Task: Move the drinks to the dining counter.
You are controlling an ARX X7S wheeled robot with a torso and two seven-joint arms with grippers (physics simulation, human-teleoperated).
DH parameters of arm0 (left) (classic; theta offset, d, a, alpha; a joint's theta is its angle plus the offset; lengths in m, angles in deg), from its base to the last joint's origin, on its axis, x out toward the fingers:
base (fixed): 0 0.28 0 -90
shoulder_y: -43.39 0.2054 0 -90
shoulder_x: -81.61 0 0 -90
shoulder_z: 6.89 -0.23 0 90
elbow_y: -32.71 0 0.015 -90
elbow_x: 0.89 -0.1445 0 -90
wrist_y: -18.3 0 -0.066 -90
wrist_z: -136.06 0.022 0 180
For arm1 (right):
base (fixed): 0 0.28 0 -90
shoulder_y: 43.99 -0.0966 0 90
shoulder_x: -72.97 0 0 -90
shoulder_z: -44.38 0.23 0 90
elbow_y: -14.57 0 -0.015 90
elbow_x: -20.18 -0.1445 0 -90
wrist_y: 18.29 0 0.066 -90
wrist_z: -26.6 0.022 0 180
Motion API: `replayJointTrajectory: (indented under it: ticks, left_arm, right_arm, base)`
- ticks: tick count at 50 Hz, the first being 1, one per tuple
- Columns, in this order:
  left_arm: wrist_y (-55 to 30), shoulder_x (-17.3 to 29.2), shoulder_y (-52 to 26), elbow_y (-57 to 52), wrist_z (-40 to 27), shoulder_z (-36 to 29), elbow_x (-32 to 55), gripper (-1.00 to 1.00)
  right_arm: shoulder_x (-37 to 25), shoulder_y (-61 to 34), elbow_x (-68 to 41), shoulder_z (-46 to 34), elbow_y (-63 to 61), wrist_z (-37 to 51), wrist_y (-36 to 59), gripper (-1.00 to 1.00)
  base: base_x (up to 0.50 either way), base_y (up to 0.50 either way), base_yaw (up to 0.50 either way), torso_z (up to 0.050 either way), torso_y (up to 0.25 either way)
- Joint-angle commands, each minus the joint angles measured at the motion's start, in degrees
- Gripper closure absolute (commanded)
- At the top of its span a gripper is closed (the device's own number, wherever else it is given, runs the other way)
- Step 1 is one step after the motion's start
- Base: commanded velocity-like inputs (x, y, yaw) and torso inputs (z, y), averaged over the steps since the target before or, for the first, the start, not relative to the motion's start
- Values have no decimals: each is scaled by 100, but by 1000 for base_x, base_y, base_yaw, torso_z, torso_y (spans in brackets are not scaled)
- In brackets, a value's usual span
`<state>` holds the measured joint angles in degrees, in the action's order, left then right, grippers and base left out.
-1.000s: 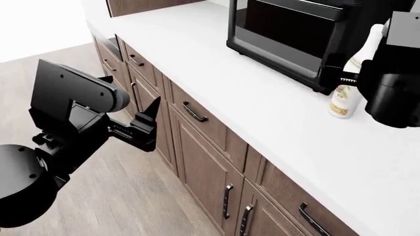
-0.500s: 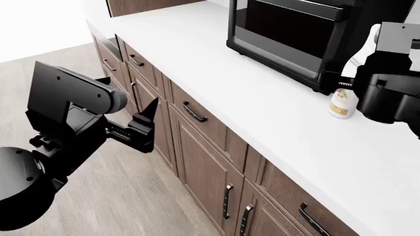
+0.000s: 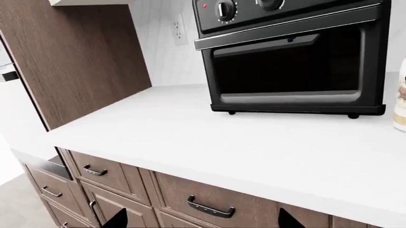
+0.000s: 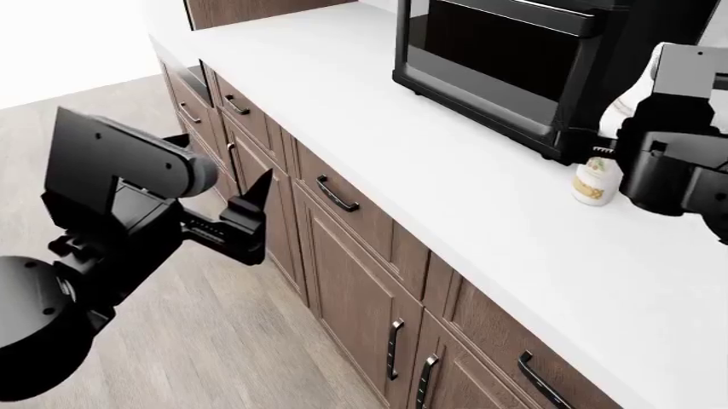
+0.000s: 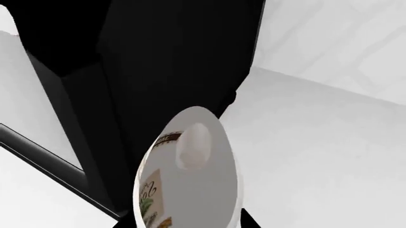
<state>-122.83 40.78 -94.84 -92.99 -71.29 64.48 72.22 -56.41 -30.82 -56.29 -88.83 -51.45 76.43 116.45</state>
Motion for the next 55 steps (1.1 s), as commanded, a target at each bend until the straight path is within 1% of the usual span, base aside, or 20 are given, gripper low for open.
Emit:
replayJointTrajectory:
  ticks: [1, 8, 11, 15, 21, 25, 27, 33, 38, 43, 55]
  left_arm:
    - [40, 42, 53, -32, -19, 28, 23, -100]
    - [40, 43, 47, -44, -36, 24, 46, -100]
    - [7, 15, -24, -45, -61, 6, 78, -100]
    - [8, 36, -26, -87, -100, 30, 133, -100]
    - [34, 131, 10, -192, -217, 145, 296, -100]
    - [54, 344, 54, -406, -448, 357, 638, -100]
    - [51, 430, 53, -479, -541, 427, 765, -100]
    - [98, 424, 97, -489, -517, 438, 720, -100]
    - [185, 456, 240, -485, -428, 470, 627, -100]
    - [271, 510, 399, -515, -409, 528, 581, -100]
    - [263, 505, 366, -513, -420, 509, 592, -100]
  right_arm:
    - [-353, 153, -286, 233, -753, 231, 53, 100]
    - [-942, 255, -1040, 683, -2117, 787, 208, 100]
    - [-1119, 303, -1542, 929, -2676, 1036, 213, 100]
    - [-1233, 169, -1941, 1046, -3253, 1327, 352, 100]
    - [-1150, 37, -2294, 1015, -3869, 1431, 551, 100]
    - [-1039, -57, -2223, 1006, -4369, 1369, 576, 100]
    - [-929, -147, -2430, 1032, -4606, 1472, 557, 100]
    - [-538, -702, -2699, 848, -4688, 1512, 855, 100]
    - [-294, -829, -2472, 577, -4829, 1308, 1137, 100]
    - [-235, -819, -2354, 537, -4806, 1230, 1136, 100]
    - [-306, -739, -2375, 555, -4899, 1215, 1085, 100]
  base:
    - [0, 0, 0, 0, 0]
    - [0, 0, 0, 0, 0]
    - [0, 0, 0, 0, 0]
    - [0, 0, 0, 0, 0]
    - [0, 0, 0, 0, 0]
    - [0, 0, 0, 0, 0]
    - [0, 0, 1, 0, 0]
    - [0, 0, 0, 0, 0]
    - [-100, 75, 0, 0, 0]
    - [-381, 287, 0, 0, 0]
    - [-399, 301, 0, 0, 0]
